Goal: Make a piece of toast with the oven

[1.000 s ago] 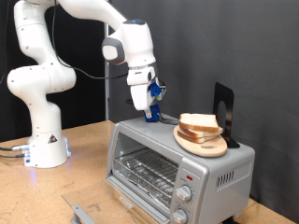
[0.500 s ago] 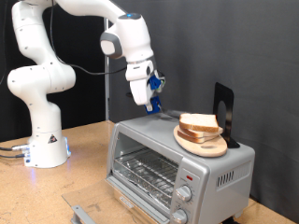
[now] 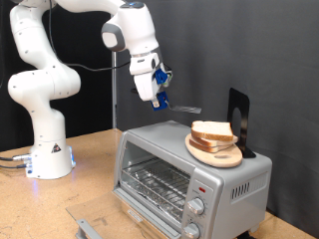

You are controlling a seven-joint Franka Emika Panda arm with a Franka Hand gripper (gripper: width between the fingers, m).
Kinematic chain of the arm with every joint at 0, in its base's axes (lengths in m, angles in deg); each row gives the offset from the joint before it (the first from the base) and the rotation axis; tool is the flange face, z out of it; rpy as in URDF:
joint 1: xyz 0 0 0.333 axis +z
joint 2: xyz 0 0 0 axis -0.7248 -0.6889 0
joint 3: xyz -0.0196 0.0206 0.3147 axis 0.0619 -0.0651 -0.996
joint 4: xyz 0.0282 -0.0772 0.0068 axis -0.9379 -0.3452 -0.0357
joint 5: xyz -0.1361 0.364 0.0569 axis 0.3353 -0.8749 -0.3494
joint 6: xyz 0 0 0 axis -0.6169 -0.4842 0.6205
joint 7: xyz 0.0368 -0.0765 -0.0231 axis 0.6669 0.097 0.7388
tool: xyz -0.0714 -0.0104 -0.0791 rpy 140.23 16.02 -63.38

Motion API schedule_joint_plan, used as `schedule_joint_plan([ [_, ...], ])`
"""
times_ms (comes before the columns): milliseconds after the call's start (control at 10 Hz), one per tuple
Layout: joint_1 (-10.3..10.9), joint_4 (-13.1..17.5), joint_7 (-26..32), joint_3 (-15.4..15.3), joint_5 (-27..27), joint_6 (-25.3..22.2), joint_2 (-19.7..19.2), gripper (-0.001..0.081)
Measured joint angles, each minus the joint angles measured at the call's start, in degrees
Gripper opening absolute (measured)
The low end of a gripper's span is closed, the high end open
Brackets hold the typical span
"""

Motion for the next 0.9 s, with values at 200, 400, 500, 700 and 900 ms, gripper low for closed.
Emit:
schedule_joint_plan([
  [200,0.12,-2.54,5.77,3.47,-3.04,2.17,3.52,0.0365],
  [400,-0.51,-4.68,9.52,7.45,-2.83,0.44,7.18,0.0365],
  [500,-1.52,-5.35,10.43,9.15,-1.99,-0.91,8.58,0.0365],
  [700,-4.58,-5.76,11.14,11.91,0.81,-2.67,10.08,0.0365],
  [900,-7.41,-5.68,12.61,14.74,3.47,-4.27,10.20,0.0365],
])
